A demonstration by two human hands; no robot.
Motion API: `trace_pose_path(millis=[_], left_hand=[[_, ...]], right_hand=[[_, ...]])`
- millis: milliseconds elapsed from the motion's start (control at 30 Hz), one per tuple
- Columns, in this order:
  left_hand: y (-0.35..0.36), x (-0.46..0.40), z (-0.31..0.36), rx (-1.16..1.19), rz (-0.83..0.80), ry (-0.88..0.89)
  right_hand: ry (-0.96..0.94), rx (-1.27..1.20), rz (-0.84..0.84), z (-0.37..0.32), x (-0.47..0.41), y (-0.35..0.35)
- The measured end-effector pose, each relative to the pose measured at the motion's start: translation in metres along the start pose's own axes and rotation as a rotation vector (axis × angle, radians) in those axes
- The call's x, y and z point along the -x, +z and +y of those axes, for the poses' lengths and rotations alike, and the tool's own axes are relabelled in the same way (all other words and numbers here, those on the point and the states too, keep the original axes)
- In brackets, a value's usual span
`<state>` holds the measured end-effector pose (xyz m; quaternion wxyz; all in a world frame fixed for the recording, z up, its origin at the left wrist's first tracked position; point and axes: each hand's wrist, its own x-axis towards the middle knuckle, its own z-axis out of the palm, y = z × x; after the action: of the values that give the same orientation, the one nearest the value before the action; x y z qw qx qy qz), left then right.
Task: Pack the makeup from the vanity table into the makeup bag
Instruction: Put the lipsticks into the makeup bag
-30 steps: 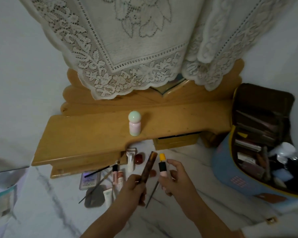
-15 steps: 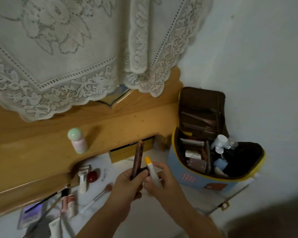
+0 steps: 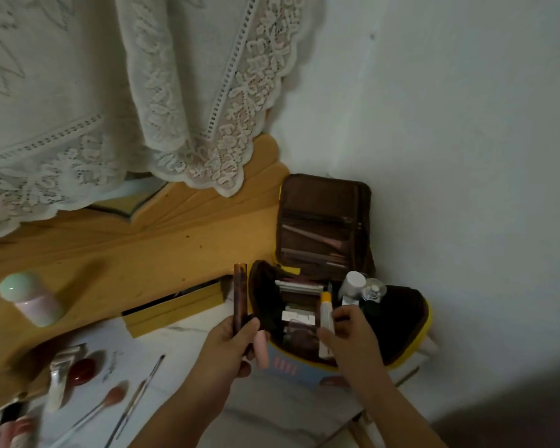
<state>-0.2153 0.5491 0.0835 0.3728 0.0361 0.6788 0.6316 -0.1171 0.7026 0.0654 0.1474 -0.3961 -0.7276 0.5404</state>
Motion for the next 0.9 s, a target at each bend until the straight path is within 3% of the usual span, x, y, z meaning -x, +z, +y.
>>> trace_pose_path(millis=[200,400,533,600,733,900], left_hand=[[0.017,-0.019,0.008,-0.067,-0.026,-0.034],[0.019,-0.044,0.027,-0.131,-0.085,-0.029],[0.021,-0.054,0.039,-0.14,-0.109,-0.047],[0.022,-0.056,0.042,-0.148,-0.122,-0.06],[0.02,-0.061,0.042,-0.152,-0.166,-0.055],[0.019,-0.063,0.039,-0.168,-0.162,-0.022]], right_hand=[[-0.003,0.183,0.005,0.004,-0.044,-0.004],[-0.175,0.86,0.033,-0.004,-0.068,0.015],[-0.281,1.011,0.01,-0.01,-0.085,0.028],[-0.381,1.053,0.058,-0.007,-0.091,0.037],[-0.403,1.074,0.105,0.004,-0.097,0.045],[-0.412,0.785,0.144,-0.007,-0.078,0.04]])
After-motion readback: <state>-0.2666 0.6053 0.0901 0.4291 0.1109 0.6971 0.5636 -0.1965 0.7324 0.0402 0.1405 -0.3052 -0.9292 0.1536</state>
